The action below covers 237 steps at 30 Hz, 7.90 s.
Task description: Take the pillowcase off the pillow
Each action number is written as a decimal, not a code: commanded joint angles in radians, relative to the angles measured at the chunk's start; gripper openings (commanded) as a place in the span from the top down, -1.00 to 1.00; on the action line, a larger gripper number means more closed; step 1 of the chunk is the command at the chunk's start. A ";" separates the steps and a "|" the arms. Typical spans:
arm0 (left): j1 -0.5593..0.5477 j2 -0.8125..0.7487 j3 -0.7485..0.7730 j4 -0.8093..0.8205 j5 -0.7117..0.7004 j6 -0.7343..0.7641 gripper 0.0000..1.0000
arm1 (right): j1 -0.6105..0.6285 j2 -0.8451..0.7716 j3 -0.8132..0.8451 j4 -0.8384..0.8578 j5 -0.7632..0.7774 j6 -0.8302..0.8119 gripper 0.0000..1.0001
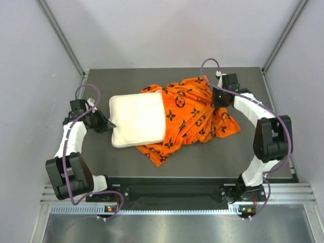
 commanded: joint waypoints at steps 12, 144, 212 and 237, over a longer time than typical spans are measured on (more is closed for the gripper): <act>0.020 -0.063 -0.075 -0.025 -0.044 0.073 1.00 | 0.026 0.141 0.400 -0.022 -0.061 -0.017 -0.56; -0.189 0.151 0.123 0.316 -0.096 -0.284 1.00 | 0.448 -0.169 -0.233 -0.078 -0.005 0.177 -0.54; -0.368 -0.134 0.255 0.059 -0.869 -0.037 -0.94 | -0.125 -0.201 -0.213 -0.032 0.029 0.008 0.95; -0.963 0.366 0.407 0.273 -0.588 0.279 -0.98 | -0.072 -0.201 -0.230 -0.041 -0.014 0.035 0.93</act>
